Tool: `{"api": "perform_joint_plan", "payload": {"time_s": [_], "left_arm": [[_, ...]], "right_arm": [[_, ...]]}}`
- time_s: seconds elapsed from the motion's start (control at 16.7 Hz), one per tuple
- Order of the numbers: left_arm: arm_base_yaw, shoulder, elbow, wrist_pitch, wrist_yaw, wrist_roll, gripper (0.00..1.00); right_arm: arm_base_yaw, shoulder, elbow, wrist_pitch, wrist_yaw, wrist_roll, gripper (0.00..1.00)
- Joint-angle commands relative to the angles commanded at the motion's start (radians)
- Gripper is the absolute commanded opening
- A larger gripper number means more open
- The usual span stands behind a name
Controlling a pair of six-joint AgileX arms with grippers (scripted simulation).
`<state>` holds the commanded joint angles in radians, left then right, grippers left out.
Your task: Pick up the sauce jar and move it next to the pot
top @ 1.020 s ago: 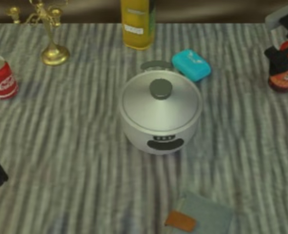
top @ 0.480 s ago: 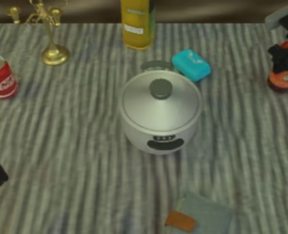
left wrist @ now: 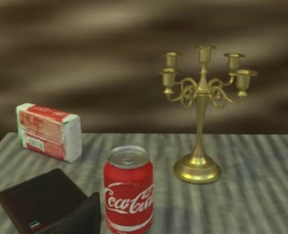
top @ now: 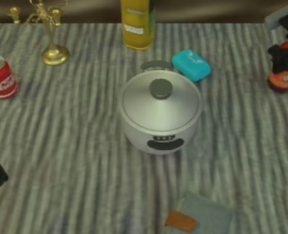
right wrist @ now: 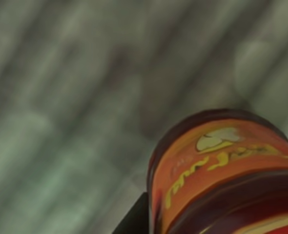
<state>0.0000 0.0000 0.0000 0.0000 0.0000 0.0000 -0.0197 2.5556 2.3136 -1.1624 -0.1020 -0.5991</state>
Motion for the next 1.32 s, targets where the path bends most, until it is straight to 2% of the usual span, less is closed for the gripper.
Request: {"api": "perform_joint_plan", "payload": {"time_s": [0.36,0.96,1.32], "left_arm": [[0.0,0.0,0.0,0.0,0.0,0.0,1.0],[0.0,0.0,0.0,0.0,0.0,0.0,1.0],[0.0,0.0,0.0,0.0,0.0,0.0,1.0]], "right_arm": [[-0.001,-0.04,-0.039,-0.002,0.0,0.0,0.0],[0.007,-0.5,-0.455,-0.042,-0.006,-0.002,0.0],[0.003,-0.51,-0.464,-0.043,-0.006,0.001,0.0]]}}
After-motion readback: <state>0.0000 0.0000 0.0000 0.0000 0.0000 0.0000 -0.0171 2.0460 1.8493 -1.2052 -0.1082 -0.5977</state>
